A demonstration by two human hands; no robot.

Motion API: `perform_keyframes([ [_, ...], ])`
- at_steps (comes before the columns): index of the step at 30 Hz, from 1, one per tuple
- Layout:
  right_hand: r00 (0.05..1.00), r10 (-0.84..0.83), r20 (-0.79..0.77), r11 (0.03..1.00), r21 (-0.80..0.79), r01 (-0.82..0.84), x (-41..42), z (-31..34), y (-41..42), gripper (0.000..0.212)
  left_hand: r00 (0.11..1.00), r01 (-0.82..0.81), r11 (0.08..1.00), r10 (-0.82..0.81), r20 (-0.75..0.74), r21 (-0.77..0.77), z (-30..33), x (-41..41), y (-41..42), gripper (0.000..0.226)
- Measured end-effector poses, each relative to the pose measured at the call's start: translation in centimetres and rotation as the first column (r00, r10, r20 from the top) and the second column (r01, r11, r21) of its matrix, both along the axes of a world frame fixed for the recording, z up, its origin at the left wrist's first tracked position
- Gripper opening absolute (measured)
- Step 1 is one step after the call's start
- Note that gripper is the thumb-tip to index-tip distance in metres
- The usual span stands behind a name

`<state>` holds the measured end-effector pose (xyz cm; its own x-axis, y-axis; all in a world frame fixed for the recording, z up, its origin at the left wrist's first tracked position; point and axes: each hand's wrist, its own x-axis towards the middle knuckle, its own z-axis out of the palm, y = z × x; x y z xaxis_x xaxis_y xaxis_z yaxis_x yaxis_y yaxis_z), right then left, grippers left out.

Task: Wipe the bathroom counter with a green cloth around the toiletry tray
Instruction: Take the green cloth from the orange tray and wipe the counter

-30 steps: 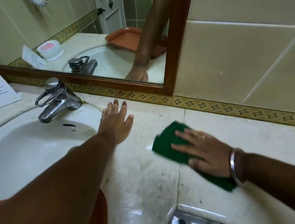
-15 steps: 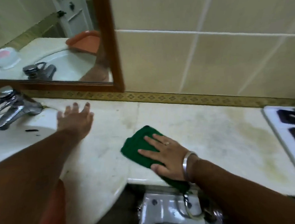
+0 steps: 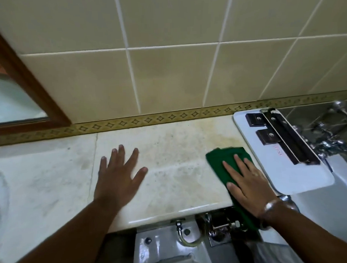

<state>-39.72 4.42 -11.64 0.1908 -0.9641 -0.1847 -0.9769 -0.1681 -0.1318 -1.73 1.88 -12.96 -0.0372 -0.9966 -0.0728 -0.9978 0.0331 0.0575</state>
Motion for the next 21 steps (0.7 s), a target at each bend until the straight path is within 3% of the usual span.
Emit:
perform_keyframes([
  [2, 0.997, -0.078, -0.021, 0.997, -0.012, 0.078, 1.4, -0.4, -4.4, 0.062, 1.000, -0.003, 1.000, 0.003, -0.001, 0.006, -0.1, 0.0, 0.0, 0.077],
  [5, 0.947, -0.319, -0.029, 0.947, 0.017, 0.320, 5.0, 0.1, -11.8, 0.061, 1.000, -0.014, 1.000, 0.014, -0.027, 0.015, 0.2, -0.4, -0.3, 0.077],
  [7, 0.942, -0.327, -0.067, 0.944, 0.007, 0.329, 7.8, 0.4, -13.2, 0.063, 0.999, -0.018, 1.000, 0.019, -0.047, 0.024, 0.5, -0.7, -0.3, 0.077],
  [9, 0.996, -0.057, -0.073, 0.997, -0.057, 0.053, 9.3, 0.1, -10.4, 0.063, 0.997, -0.021, 0.999, 0.023, -0.071, 0.030, 0.8, -0.9, -0.3, 0.079],
  [11, 0.950, 0.307, -0.060, 0.946, -0.086, -0.312, 7.9, 0.2, -5.2, 0.065, 0.995, -0.028, 0.999, 0.031, -0.090, 0.038, 1.0, -0.9, -0.1, 0.079],
  [13, 0.897, 0.442, -0.013, 0.893, -0.087, -0.442, 4.0, 0.1, -2.1, 0.066, 0.995, -0.033, 0.999, 0.035, -0.094, 0.025, 1.2, -1.0, -0.1, 0.079],
  [15, 0.946, 0.323, -0.001, 0.944, -0.071, -0.323, 0.3, 0.0, -2.4, 0.065, 0.996, -0.024, 0.999, 0.026, -0.087, 0.025, 1.1, -1.0, -0.3, 0.078],
  [18, 0.992, -0.117, -0.035, 0.992, -0.058, 0.115, 1.6, -0.3, -6.1, 0.062, 0.997, -0.014, 0.999, 0.017, -0.081, 0.039, 1.0, -1.0, -0.3, 0.078],
  [21, 0.833, -0.552, -0.038, 0.833, -0.058, 0.550, 7.8, -0.6, -11.4, 0.062, 0.997, -0.014, 0.999, 0.017, -0.072, 0.043, 0.9, -0.9, -0.5, 0.078],
])
